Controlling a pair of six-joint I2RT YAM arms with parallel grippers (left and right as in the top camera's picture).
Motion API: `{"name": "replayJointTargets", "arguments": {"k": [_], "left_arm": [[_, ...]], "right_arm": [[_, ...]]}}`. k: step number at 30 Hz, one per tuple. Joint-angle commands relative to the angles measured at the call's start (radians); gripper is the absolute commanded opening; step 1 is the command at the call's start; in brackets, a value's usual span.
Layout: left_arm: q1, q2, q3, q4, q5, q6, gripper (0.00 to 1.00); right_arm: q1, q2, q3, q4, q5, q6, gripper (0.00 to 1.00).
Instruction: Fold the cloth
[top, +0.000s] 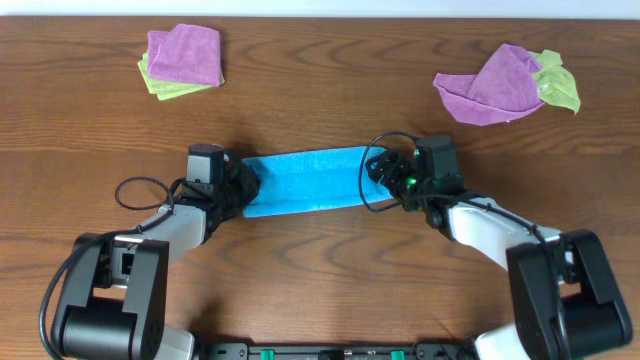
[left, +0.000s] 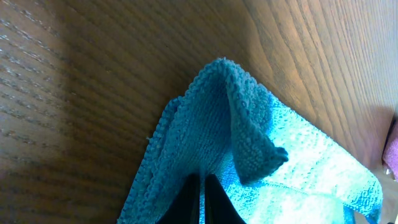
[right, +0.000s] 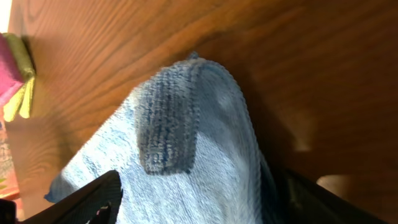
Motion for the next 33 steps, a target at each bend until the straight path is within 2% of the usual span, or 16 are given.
{"name": "replayJointTargets", "arguments": {"k": [1,5,7,8,10,13,16,18,24,33], "left_arm": [[-0.003,0.009,0.003,-0.002,-0.008,0.0,0.06],[-0.003,0.009,0.003,-0.002,-0.008,0.0,0.06],[-0.003,0.009,0.003,-0.002,-0.008,-0.001,0.06],[-0.003,0.009,0.003,-0.002,-0.008,0.0,0.06],[-0.003,0.009,0.003,-0.001,-0.008,0.0,0.06],[-0.003,0.009,0.003,-0.001,-0.008,0.0,0.06],[-0.002,0.009,0.003,-0.002,-0.008,0.0,0.06],[-0.001,0.009,0.003,-0.002,-0.008,0.0,0.06],[-0.001,0.009,0.003,-0.001,-0.007,0.0,0.06],[-0.001,0.009,0.004,0.007,-0.007,0.0,0.06]], "right_arm": [[-0.005,0.072,-0.012,0.003,-0.031,0.018,0.79],[-0.002,0.1,-0.012,0.035,-0.057,0.018,0.78],[0.002,0.103,-0.012,0.034,-0.055,0.016,0.72],[0.002,0.103,-0.012,0.035,-0.051,0.006,0.64],[0.002,0.103,-0.012,0.035,-0.044,-0.003,0.42],[0.002,0.103,-0.012,0.036,-0.043,-0.016,0.29],[0.002,0.103,-0.012,0.055,-0.045,-0.054,0.1],[0.002,0.103,-0.012,0.084,-0.05,-0.086,0.01],[0.001,0.085,-0.01,0.206,-0.093,-0.12,0.01],[0.013,0.03,-0.008,0.259,-0.158,-0.127,0.01]]}}
